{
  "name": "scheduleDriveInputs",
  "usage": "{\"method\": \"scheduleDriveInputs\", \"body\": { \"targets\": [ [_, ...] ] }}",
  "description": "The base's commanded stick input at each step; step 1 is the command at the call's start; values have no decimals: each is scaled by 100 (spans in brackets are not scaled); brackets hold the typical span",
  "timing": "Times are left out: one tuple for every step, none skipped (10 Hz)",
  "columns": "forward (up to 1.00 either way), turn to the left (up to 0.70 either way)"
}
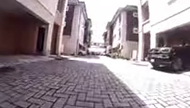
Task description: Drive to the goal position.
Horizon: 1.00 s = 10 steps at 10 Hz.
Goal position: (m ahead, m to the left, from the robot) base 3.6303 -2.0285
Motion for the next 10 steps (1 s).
{"method": "scheduleDriveInputs", "body": {
  "targets": [
    [50, 0],
    [50, 0],
    [50, 0],
    [50, 0],
    [50, 0],
    [50, 0],
    [50, 0],
    [50, 0],
    [50, 0],
    [50, 0]
  ]
}}
